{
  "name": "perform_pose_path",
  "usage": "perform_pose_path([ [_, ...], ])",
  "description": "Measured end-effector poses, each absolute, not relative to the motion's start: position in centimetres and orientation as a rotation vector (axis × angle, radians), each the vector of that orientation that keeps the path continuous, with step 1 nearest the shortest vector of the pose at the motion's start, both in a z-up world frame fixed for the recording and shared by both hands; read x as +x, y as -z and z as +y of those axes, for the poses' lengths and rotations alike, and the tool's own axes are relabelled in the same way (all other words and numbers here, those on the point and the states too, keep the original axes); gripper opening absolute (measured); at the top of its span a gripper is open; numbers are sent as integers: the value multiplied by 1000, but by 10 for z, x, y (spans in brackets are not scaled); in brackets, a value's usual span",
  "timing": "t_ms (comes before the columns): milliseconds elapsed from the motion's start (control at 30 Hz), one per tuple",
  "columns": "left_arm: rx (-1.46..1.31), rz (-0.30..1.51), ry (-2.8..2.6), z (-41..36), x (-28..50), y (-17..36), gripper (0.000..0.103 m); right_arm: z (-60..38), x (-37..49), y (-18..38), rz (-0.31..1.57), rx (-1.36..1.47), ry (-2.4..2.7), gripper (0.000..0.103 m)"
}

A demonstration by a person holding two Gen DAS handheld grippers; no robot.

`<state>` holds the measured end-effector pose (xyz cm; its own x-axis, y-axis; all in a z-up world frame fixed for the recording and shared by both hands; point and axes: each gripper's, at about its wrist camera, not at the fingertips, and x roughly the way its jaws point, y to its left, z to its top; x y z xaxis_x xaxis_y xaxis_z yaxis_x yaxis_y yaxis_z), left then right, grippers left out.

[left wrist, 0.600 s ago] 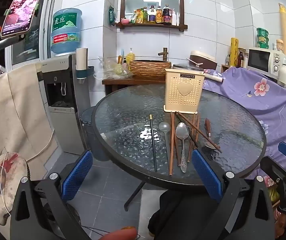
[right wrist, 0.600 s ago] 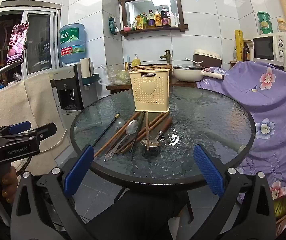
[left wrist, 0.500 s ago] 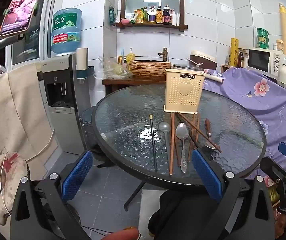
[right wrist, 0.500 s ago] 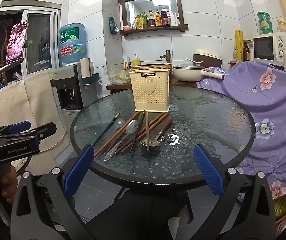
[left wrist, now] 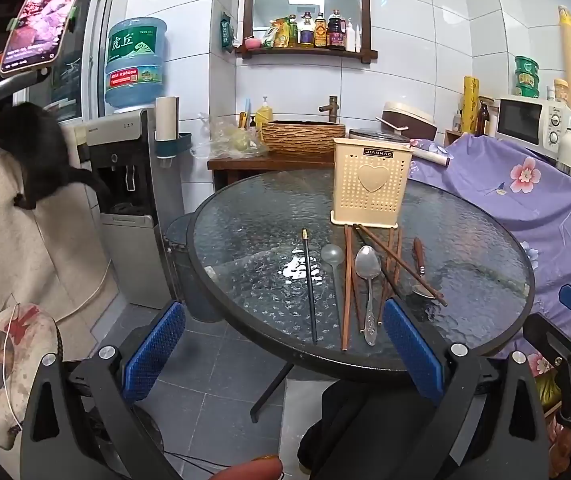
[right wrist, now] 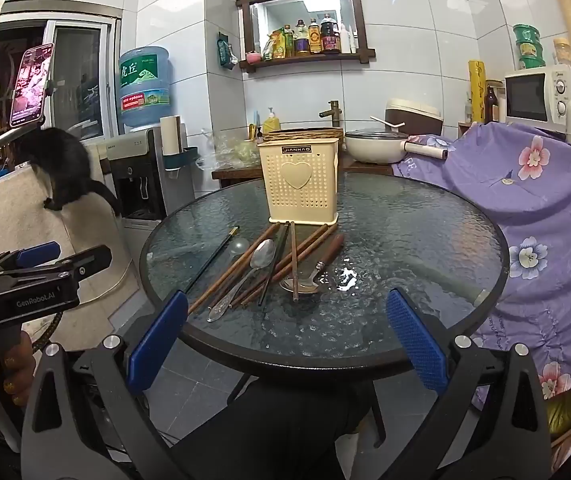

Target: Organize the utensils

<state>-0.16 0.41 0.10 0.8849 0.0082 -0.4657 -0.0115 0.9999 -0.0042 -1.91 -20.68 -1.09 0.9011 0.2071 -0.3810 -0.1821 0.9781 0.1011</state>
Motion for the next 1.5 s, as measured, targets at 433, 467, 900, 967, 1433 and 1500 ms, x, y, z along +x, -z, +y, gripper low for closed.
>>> perform_pose_path([
  [433,-5,482,-13,5,0,-2,97,-207,-19,11,400,61,-199,98],
  [467,-5,483,-13,5,0,-2,97,-208,-18,12,401,62,-199,98],
  [900,-6,475,-16,5,-1,-2,97,-203,-20,11,404,61,-196,98],
  [967,-4,475,-17,5,-1,-2,97,-204,-20,11,404,64,-197,98],
  [1433,-10,471,-15,6,-2,-3,97,-205,-22,9,400,64,-191,98],
  [1500,-6,469,-18,5,-2,-3,97,-205,-22,9,403,66,-192,98],
])
